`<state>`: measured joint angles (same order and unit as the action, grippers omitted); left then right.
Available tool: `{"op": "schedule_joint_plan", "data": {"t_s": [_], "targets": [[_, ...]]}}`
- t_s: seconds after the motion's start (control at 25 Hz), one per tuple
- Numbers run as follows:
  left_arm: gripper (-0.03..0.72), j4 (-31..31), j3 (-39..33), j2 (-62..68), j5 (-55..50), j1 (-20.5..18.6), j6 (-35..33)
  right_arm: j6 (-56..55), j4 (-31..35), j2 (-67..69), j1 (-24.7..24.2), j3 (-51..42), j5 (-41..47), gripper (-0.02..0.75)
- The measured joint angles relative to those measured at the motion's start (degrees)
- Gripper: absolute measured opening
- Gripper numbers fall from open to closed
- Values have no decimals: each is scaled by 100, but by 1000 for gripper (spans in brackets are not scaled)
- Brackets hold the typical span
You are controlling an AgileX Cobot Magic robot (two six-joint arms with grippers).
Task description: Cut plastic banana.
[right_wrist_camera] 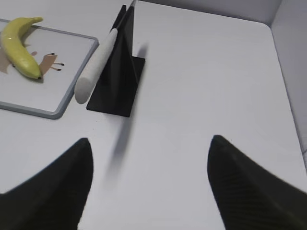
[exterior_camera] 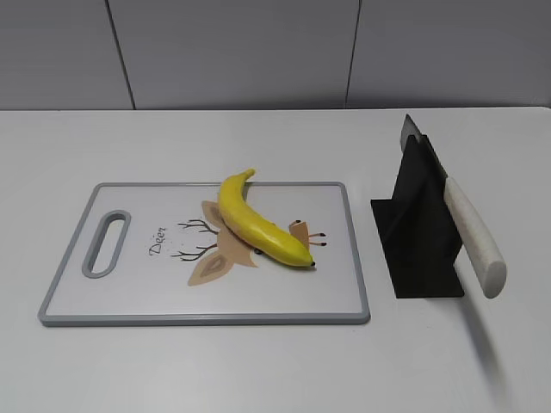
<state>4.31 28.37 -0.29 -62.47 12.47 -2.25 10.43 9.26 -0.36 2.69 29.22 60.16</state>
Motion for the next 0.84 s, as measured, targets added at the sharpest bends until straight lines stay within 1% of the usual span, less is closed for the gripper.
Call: {"op": "schedule_joint_plan", "data": {"t_s": [0.08,0.16,0.84], "targets": [[577,0,0,0,0,0,0,0,0,0,-182,0,0,576],[576,0,0,0,0,0,0,0,0,0,-242,0,-5,576],[575,0,0,0,0,0,0,0,14,0,-259,0,-5,576]]}}
